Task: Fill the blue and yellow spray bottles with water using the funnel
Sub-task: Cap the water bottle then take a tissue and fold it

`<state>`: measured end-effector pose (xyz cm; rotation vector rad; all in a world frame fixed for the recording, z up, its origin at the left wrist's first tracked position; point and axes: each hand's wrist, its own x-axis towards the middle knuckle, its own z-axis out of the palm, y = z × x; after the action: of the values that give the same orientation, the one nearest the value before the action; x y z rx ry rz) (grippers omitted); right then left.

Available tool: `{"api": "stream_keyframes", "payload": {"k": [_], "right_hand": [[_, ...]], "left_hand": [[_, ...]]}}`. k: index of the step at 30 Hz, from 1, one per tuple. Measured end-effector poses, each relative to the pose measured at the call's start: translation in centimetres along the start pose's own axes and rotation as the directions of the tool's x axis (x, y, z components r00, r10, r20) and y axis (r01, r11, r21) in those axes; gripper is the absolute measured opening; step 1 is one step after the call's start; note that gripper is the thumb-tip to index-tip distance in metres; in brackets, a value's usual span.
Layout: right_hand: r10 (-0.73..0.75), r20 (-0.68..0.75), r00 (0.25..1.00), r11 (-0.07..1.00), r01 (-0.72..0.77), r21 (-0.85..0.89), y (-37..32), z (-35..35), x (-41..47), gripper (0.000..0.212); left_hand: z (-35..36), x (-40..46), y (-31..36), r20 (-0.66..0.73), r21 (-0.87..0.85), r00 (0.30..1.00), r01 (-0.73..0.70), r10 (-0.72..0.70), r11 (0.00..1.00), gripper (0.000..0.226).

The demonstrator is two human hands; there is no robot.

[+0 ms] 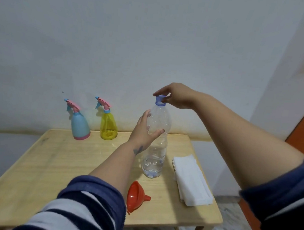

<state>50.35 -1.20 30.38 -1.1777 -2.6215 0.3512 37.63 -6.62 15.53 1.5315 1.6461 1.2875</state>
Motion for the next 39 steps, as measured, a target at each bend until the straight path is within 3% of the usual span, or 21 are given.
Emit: {"api": "stream_keyframes", "payload": {"k": [3,6,10,14,20,25,29,32,34,37,39], "right_hand": [[-0.005,0.083,0.997,0.979,0.022,-0.204,-1.0,-1.2,0.4,0.033],[-0.012,0.127,0.992,0.955,0.048,-0.291,-1.6,-1.5,0.7,0.034],[-0.021,0.143,0.989,0.958,0.061,-0.279,-2.0,-1.7,0.8,0.039],[0.055,0.132,0.99,0.953,-0.013,-0.303,-1.9,-1.7,1.1,0.029],[0.121,-0.012,0.993,0.964,-0.121,-0.237,-1.4,0.4,1.2,0.045],[0.251,-0.236,0.939,0.957,-0.278,-0.087,-1.3,2.6,1.3,0.045],[0.352,-0.311,0.883,0.923,-0.382,-0.039,-1.8,3.4,1.0,0.05],[0.32,-0.373,0.871,0.94,-0.341,0.011,-1.4,4.4,0.4,0.047],[0.324,-0.404,0.855,0.946,-0.288,0.149,-0.6,5.8,-0.2,0.057],[0.398,-0.416,0.818,0.886,-0.225,0.405,0.8,8.6,-1.2,0.075],[0.447,-0.336,0.829,0.822,-0.232,0.52,1.8,10.8,-2.0,0.089]], "left_hand": [[-0.1,0.1,0.0,0.005,0.005,1.0,-0.001,0.001,1.0,0.084],[-0.2,0.1,0.0,0.014,-0.009,1.0,0.008,-0.008,1.0,0.085],[-0.5,0.1,0.1,0.016,-0.018,1.0,0.019,-0.019,1.0,0.085],[-0.4,0.1,0.1,0.017,-0.007,1.0,0.006,-0.006,1.0,0.083],[-0.2,-0.1,-0.2,-0.045,0.002,0.999,0.004,-0.004,1.0,0.083],[1.3,-0.9,0.1,-0.24,0.142,0.971,0.044,-0.009,0.989,0.086],[2.0,-1.2,0.9,-0.306,0.227,0.952,0.077,-0.003,0.971,0.088],[1.4,-1.3,0.8,-0.204,0.227,0.979,0.043,0.005,0.973,0.102],[0.9,-2.0,0.4,-0.117,0.205,0.993,0.027,-0.003,0.978,0.117],[0.2,-3.5,-1.2,-0.034,0.177,0.993,0.113,-0.109,0.978,0.128],[-0.4,-4.6,-3.0,0.064,0.18,0.978,0.186,-0.2,0.966,0.132]]}}
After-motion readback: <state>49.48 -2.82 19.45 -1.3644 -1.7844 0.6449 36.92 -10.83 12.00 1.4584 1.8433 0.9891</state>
